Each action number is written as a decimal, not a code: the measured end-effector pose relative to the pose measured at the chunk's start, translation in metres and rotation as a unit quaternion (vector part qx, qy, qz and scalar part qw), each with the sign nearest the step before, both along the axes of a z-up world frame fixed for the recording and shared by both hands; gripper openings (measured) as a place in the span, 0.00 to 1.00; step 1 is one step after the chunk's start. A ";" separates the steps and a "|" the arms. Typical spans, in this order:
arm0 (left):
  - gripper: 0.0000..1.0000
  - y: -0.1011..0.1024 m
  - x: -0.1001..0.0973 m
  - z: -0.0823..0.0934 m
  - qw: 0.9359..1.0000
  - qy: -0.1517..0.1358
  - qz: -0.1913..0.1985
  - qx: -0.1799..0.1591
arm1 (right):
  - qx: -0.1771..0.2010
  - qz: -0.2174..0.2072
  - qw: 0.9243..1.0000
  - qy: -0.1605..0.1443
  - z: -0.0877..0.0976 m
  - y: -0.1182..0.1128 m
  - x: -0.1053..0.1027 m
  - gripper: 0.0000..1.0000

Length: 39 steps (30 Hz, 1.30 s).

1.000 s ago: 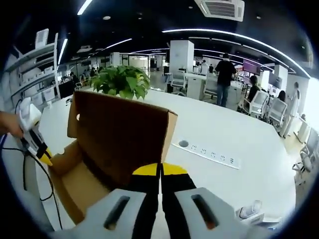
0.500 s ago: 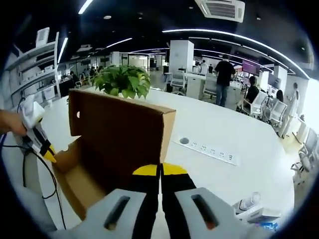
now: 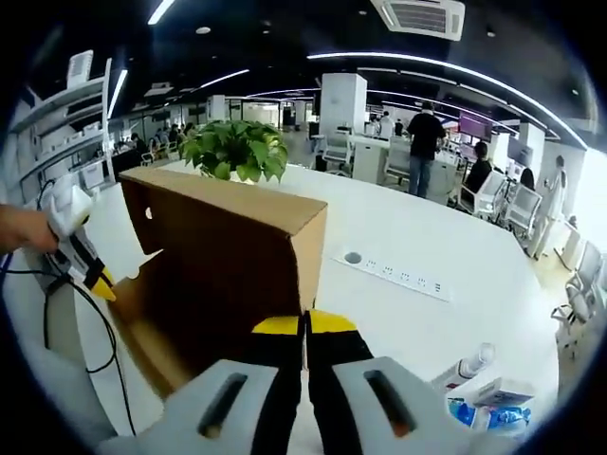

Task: Operate the shoe box by opening the lid, removing the specified soft item, and placing it in the target area until the item is outside and the box remains undamaged.

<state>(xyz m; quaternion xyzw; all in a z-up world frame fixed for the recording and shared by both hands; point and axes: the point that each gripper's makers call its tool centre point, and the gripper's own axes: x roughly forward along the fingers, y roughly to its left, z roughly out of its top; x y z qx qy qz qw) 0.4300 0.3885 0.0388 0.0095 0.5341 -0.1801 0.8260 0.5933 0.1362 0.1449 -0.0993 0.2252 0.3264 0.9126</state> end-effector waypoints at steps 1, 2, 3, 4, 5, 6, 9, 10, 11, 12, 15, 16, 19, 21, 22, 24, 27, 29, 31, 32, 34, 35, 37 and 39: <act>0.06 0.000 0.000 0.000 1.000 -0.002 0.001 -0.001 | 0.000 0.000 1.000 0.000 -0.001 0.000 -0.002 0.00; 0.06 0.000 0.000 0.000 1.000 -0.004 0.003 -0.002 | -0.001 -0.001 1.000 0.001 -0.002 -0.001 -0.005 0.00; 0.06 0.000 0.000 0.000 1.000 -0.005 0.004 -0.002 | -0.003 0.000 1.000 0.001 -0.003 -0.001 -0.007 0.00; 0.06 0.000 0.000 0.000 1.000 -0.006 0.004 -0.002 | -0.004 0.000 1.000 0.003 -0.004 -0.002 -0.009 0.00; 0.06 0.000 0.000 0.000 1.000 -0.007 0.005 -0.002 | -0.003 -0.001 1.000 0.004 -0.004 -0.003 -0.011 0.00; 0.06 0.000 0.000 0.000 1.000 -0.007 0.005 -0.003 | -0.005 0.000 1.000 0.004 -0.005 -0.003 -0.013 0.00; 0.06 -0.001 0.000 0.001 1.000 -0.013 0.004 -0.001 | -0.005 -0.002 1.000 0.008 -0.009 -0.004 -0.019 0.00; 0.06 -0.001 0.000 0.001 1.000 -0.014 0.004 -0.001 | -0.005 -0.002 1.000 0.008 -0.009 -0.004 -0.019 0.00; 0.06 -0.001 0.000 0.001 1.000 -0.016 0.004 -0.001 | -0.006 -0.003 1.000 0.008 -0.011 -0.005 -0.021 0.00; 0.06 -0.001 -0.001 0.001 1.000 -0.018 0.005 -0.002 | -0.004 -0.005 1.000 0.009 -0.011 -0.005 -0.022 0.00; 0.06 -0.001 -0.001 0.001 1.000 -0.025 0.009 -0.006 | -0.005 -0.007 1.000 0.009 -0.013 -0.005 -0.025 0.00; 0.06 -0.001 -0.001 0.002 1.000 -0.029 0.009 -0.006 | -0.005 -0.008 1.000 0.011 -0.014 -0.005 -0.026 0.00; 0.06 -0.001 0.000 0.002 0.999 -0.035 0.009 -0.007 | -0.007 -0.009 1.000 0.011 -0.017 -0.007 -0.028 0.00; 0.06 0.000 0.000 0.002 0.999 -0.037 0.012 -0.010 | -0.008 -0.009 1.000 0.012 -0.020 -0.008 -0.029 0.00; 0.06 0.000 0.000 0.002 0.999 -0.040 0.011 -0.009 | -0.008 -0.010 1.000 0.013 -0.022 -0.009 -0.029 0.00; 0.06 0.000 0.000 0.002 0.999 -0.042 0.011 -0.010 | -0.009 -0.011 1.000 0.014 -0.024 -0.010 -0.030 0.00; 0.06 0.000 0.001 0.002 0.999 -0.045 0.012 -0.011 | -0.009 -0.012 1.000 0.017 -0.028 -0.011 -0.034 0.00; 0.06 0.001 0.001 0.002 0.999 -0.048 0.012 -0.012 | -0.009 -0.013 1.000 0.020 -0.034 -0.013 -0.036 0.00; 0.07 0.001 0.001 0.002 0.999 -0.050 0.011 -0.014 | -0.010 -0.015 1.000 0.023 -0.038 -0.014 -0.038 0.00; 0.07 0.001 0.002 0.002 0.998 -0.053 0.011 -0.015 | -0.008 -0.016 0.999 0.027 -0.041 -0.014 -0.040 0.00; 0.07 0.002 0.003 0.002 0.998 -0.057 0.010 -0.018 | -0.012 -0.016 0.999 0.029 -0.046 -0.015 -0.044 0.00; 0.07 0.003 0.003 0.002 0.998 -0.059 0.012 -0.021 | -0.012 -0.015 0.999 0.031 -0.047 -0.015 -0.045 0.00; 0.07 0.003 0.003 0.002 0.998 -0.060 0.015 -0.026 | -0.016 -0.016 0.999 0.039 -0.053 -0.017 -0.048 0.00; 0.07 0.002 0.003 0.002 0.998 -0.059 0.016 -0.027 | -0.018 -0.017 0.999 0.046 -0.058 -0.019 -0.051 0.00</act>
